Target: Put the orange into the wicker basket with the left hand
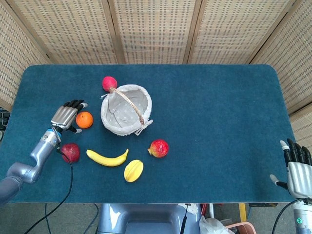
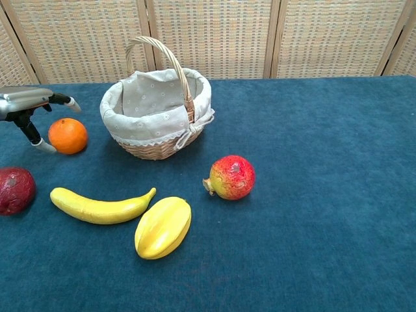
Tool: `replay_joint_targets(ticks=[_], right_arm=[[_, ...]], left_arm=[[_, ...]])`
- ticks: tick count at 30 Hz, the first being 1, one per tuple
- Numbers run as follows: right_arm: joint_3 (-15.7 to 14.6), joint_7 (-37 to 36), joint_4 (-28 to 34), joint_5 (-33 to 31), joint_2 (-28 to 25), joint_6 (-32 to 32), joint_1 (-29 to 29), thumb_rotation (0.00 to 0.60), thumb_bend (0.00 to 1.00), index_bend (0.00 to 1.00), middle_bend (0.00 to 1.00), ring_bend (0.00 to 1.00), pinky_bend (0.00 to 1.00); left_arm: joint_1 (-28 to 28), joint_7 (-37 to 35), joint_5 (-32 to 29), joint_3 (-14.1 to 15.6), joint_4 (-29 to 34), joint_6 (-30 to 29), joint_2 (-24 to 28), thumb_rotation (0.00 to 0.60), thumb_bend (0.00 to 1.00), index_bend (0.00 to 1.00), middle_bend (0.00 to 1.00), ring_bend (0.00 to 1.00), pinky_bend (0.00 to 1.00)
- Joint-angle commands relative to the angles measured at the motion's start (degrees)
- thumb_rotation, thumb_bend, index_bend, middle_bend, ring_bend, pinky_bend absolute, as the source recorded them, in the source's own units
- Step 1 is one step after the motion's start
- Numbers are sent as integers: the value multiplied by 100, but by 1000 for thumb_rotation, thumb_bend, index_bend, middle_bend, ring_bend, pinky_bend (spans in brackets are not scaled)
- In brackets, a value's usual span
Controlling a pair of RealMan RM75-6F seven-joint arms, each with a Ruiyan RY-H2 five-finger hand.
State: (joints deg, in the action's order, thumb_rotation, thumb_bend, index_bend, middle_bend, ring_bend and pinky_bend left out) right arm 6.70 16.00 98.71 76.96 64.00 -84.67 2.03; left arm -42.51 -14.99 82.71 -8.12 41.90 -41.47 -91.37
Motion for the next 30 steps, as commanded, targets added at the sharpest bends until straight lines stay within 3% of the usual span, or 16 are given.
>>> replay_joint_targets(ticks=[1, 5, 10, 12, 14, 18, 24, 28, 30], right_arm=[[4, 14, -18, -29, 21, 10, 12, 600, 0, 0, 0, 0, 0], [-7, -7, -13, -17, 18, 5, 17, 600, 0, 0, 0, 0, 0], [-30, -55, 18, 38, -7, -25, 7, 600, 0, 0, 0, 0, 0], [-48, -101, 43, 87, -30, -56, -7, 600, 0, 0, 0, 0, 0], [-76, -149, 78, 167, -58, -92, -21, 600, 0, 0, 0, 0, 0], [-101, -188, 100, 224, -82, -119, -33, 600, 0, 0, 0, 0, 0], [-102, -269, 94, 215, -117, -132, -46, 600, 0, 0, 0, 0, 0], [-94, -290, 59, 160, -121, -100, -39, 600, 0, 0, 0, 0, 0], [-76, -316, 36, 98, -126, -82, -38, 600, 0, 0, 0, 0, 0]], left_arm=[[-163, -294, 113, 52, -671, -230, -484, 600, 0, 531, 480, 390, 445], [-151, -606, 200, 93, -898, -563, -519, 600, 0, 644, 586, 478, 532], [2, -1035, 281, 51, -543, -1235, -120, 600, 2, 646, 587, 479, 533], [157, -1292, 371, 5, -101, -1833, 311, 600, 2, 646, 587, 480, 533], [388, -1688, 498, -117, 740, -2689, 978, 600, 3, 646, 587, 479, 533], [465, -1706, 631, -198, 1753, -3132, 1571, 600, 4, 646, 585, 479, 533], [152, -1048, 507, -250, 2554, -2630, 1598, 600, 5, 646, 575, 479, 533], [-132, -629, 216, -368, 2407, -2207, 1138, 600, 6, 643, 532, 479, 521], [-259, -412, 91, -403, 2193, -2034, 872, 600, 4, 621, 475, 469, 468]])
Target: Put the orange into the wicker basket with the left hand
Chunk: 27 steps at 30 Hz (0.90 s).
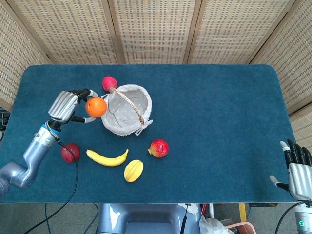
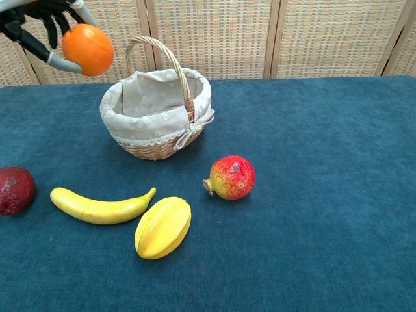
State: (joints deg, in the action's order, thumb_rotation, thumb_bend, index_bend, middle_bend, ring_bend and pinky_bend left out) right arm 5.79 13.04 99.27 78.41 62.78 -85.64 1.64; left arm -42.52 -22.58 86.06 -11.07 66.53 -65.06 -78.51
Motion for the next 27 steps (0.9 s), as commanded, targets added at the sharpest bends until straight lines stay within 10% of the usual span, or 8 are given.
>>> replay_joint_targets(ticks=[1, 5, 7, 16, 27], right_arm=[[28, -37, -36, -80, -8, 23, 2, 600, 0, 0, 0, 0, 0], [57, -43, -58, -154, -14, 15, -4, 600, 0, 0, 0, 0, 0], [58, -38, -60, -165, -15, 2, -12, 600, 0, 0, 0, 0, 0], [-24, -31, 26, 22, -30, -152, -84, 600, 0, 0, 0, 0, 0], [-127, -145, 126, 342, -97, -258, -125, 600, 0, 0, 0, 0, 0]], left_arm=[[-318, 449, -316, -119, -384, 430, -543, 600, 3, 599, 443, 443, 441], [-417, 394, -436, -92, -395, 731, -655, 600, 0, 134, 57, 39, 124], [-401, 241, -380, -89, -367, 631, -671, 600, 0, 6, 0, 0, 23], [408, -220, -155, 179, 762, -312, 437, 600, 0, 0, 0, 0, 0], [2382, 1560, -881, 803, 3234, -1825, 2105, 600, 0, 0, 0, 0, 0]])
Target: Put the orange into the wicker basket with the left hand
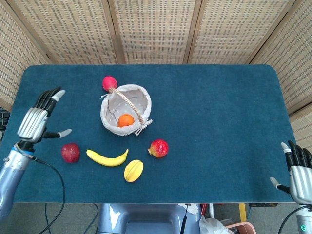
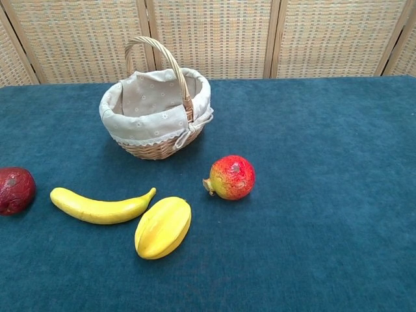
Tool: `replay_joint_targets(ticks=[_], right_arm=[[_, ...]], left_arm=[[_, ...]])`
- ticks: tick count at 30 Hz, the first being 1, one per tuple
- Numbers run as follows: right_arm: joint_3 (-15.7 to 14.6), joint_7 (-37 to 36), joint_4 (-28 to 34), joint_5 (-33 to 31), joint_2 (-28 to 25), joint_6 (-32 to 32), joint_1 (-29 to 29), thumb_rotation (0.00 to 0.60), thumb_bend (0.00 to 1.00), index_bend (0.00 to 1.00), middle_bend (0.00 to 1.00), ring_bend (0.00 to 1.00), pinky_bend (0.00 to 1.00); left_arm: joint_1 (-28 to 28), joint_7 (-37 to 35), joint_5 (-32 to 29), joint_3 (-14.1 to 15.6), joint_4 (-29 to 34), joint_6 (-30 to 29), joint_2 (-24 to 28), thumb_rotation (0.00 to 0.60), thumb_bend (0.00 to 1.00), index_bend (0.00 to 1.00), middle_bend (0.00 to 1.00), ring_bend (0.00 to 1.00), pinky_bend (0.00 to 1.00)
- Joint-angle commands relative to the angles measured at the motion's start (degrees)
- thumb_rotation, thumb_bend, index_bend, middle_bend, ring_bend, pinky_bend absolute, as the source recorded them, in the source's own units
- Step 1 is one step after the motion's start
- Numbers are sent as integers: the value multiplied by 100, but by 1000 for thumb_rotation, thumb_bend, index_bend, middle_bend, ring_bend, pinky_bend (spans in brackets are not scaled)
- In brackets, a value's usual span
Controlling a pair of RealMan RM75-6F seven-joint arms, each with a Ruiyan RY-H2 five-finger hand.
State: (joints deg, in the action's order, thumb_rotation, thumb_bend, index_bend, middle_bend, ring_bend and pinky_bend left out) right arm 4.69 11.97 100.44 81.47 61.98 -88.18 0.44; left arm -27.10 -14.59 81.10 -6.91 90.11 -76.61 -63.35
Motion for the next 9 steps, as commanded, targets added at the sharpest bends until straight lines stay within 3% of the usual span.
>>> replay_joint_targets(ticks=[1, 5, 9], right_arm=[[-24, -62, 12, 58, -26, -5, -7, 600, 0, 0, 0, 0, 0], [-57, -214, 4, 136, -76, 0, -19, 600, 0, 0, 0, 0, 0], [-84, -341, 2, 215, -121, -23, -39, 600, 0, 0, 0, 0, 0]], left_arm=[[969, 884, -387, 454, 961, -784, 606, 600, 0, 0, 0, 0, 0], [1481, 1203, -163, 823, 1152, -1140, 598, 600, 0, 0, 0, 0, 0], [1706, 1224, 105, 921, 1036, -1343, 482, 600, 0, 0, 0, 0, 0]])
